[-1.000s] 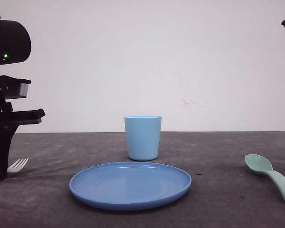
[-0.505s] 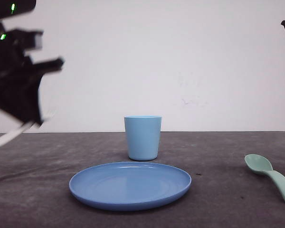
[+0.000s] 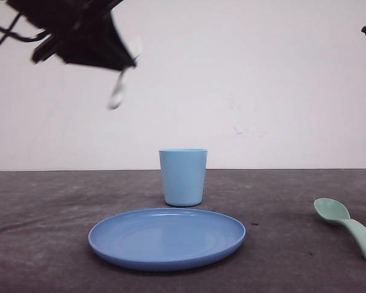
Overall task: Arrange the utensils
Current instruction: 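Lift the white fork with the left gripper and carry it over the cup, then lower the fork into the blue cup and open the left gripper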
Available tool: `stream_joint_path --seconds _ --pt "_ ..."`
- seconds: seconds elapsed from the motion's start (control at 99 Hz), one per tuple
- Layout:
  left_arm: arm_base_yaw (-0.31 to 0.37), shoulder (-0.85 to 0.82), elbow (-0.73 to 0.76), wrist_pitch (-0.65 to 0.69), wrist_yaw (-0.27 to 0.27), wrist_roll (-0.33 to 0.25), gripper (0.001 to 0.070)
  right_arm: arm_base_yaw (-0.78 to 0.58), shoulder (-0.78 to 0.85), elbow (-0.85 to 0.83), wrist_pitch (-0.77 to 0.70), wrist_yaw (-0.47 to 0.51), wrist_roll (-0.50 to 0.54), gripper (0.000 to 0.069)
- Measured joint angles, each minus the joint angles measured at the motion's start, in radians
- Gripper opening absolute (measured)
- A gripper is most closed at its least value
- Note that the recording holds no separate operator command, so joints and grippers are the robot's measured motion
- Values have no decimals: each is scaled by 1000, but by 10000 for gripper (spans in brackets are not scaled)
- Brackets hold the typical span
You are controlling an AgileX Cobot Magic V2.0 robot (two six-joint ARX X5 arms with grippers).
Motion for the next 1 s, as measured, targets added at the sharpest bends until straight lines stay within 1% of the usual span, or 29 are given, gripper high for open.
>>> stream_joint_path --seconds 0.121,0.192,0.374,0.505,0.677,0.747,0.899,1.0 --pt "-18 45 0 147 0 13 43 0 0 0 0 0 0 666" --pt "-27 80 0 218 0 27 43 0 0 0 0 0 0 666" --pt "-42 199 0 382 0 42 43 0 0 0 0 0 0 666" --pt "-48 289 0 511 0 46 43 0 0 0 0 0 0 666" --pt "-50 388 0 634 0 46 43 0 0 0 -8 0 0 666" --pt "-50 424 0 668 0 46 43 0 0 0 -11 0 0 666" --pt "-51 477 0 669 0 47 43 0 0 0 -16 0 0 666" --pt "-51 506 0 672 0 58 43 0 0 0 -16 0 0 666"
